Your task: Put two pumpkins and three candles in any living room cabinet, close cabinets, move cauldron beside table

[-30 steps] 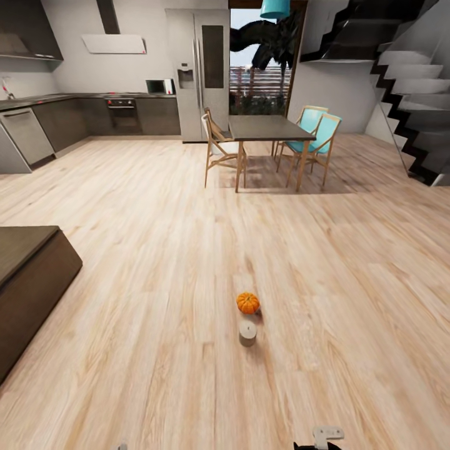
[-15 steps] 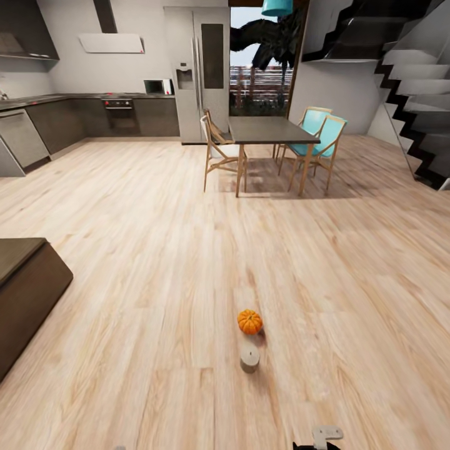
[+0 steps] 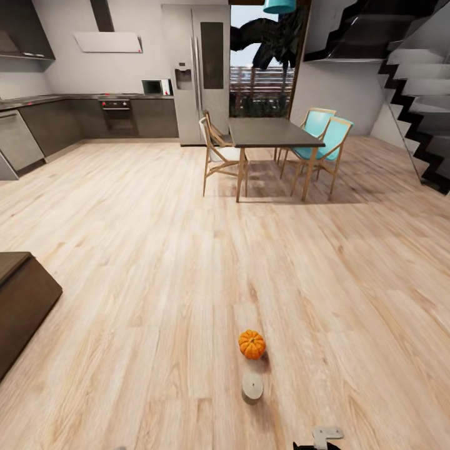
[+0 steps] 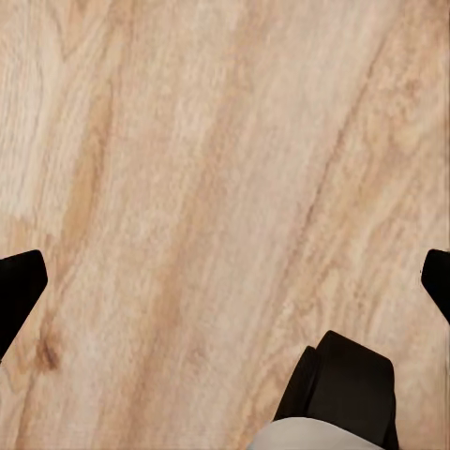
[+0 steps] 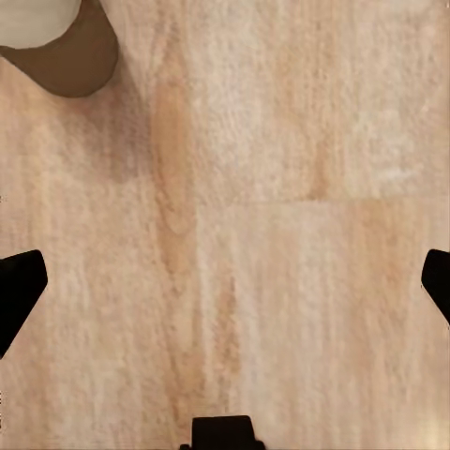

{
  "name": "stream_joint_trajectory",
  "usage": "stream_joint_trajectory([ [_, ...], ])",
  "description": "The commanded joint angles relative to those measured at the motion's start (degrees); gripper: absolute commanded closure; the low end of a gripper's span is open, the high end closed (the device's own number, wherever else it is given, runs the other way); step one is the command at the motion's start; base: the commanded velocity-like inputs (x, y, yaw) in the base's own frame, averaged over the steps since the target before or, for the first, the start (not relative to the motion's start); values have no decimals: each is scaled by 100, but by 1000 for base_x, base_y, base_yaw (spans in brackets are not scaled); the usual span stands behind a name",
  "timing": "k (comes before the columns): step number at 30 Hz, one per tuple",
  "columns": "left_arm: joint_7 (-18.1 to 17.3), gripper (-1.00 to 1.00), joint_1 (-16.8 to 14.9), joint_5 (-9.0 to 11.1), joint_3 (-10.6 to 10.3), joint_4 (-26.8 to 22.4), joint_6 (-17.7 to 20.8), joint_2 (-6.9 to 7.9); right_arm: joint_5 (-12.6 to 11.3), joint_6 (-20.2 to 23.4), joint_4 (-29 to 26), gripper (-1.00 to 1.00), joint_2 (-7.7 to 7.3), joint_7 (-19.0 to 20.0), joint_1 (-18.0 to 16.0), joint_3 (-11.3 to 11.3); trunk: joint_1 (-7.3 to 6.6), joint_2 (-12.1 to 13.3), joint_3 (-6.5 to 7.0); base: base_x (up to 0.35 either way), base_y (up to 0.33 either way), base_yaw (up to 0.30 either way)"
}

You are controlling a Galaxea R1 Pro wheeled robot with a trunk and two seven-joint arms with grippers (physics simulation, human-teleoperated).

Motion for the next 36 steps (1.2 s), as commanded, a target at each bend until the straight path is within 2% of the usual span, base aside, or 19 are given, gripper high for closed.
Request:
stream_joint_trajectory([
  [1,0,-100,0,0,0,0,-1,0,0,0,0,-100,1,0,0,0,0,0,0,334,0,0],
  [11,0,-100,0,2,0,4,-1,0,0,-2,4,-100,-5,0,0,1,0,0,0,326,0,0],
  [15,-1,-100,0,14,6,-2,-2,-9,19,-8,4,-100,-17,-4,0,-6,0,0,0,88,0,0],
  [16,-3,-100,0,23,8,-11,4,-101,41,129,-50,-100,-36,-28,0,-1,0,0,0,2,0,0],
  [18,2,-100,0,28,8,-16,6,-112,40,264,-75,-100,-14,-170,-63,1,0,0,0,1,0,0],
  [19,16,-100,-6,47,17,-23,14,-122,68,2122,-400,-100,504,-1210,-923,-4,0,0,0,0,0,0],
  [20,17,-100,-7,50,25,-24,15,-125,69,2603,-423,-100,721,-1389,-1185,-6,0,0,0,0,0,0],
  [22,21,-100,-8,51,31,-26,17,-129,67,3046,-441,-100,925,-1520,-1489,-7,0,0,0,0,0,0],
  [25,25,-100,-16,52,37,-26,26,-133,60,3368,-450,-100,1041,-1585,-1849,-15,0,0,0,0,0,0],
  [27,26,-100,-40,43,41,-32,79,-142,35,3449,-442,-100,1049,-1601,-2074,-32,0,0,0,0,0,0],
  [29,28,-100,-74,32,39,-61,235,-155,27,3467,-439,-100,1049,-1605,-2159,-41,0,0,0,0,0,0],
  [30,27,-100,-119,26,36,-83,426,-166,23,3470,-437,-100,1049,-1606,-2192,-45,0,0,0,0,0,0],
  [31,23,-100,-297,20,31,-103,760,-175,21,3469,-427,-100,1050,-1607,-2220,-48,0,0,0,0,0,0],
  [33,15,-100,-975,23,36,-128,1233,-184,18,3465,-400,-100,1050,-1608,-2242,-51,0,0,0,0,0,0],
  [34,12,-100,-1315,25,40,-162,1336,-193,18,3456,-385,-100,1050,-1613,-2248,-53,0,0,0,0,0,0],
  [36,14,-100,-1782,30,42,-245,1480,-204,19,3444,-368,-100,1050,-1624,-2266,-57,0,0,0,0,0,0],
])
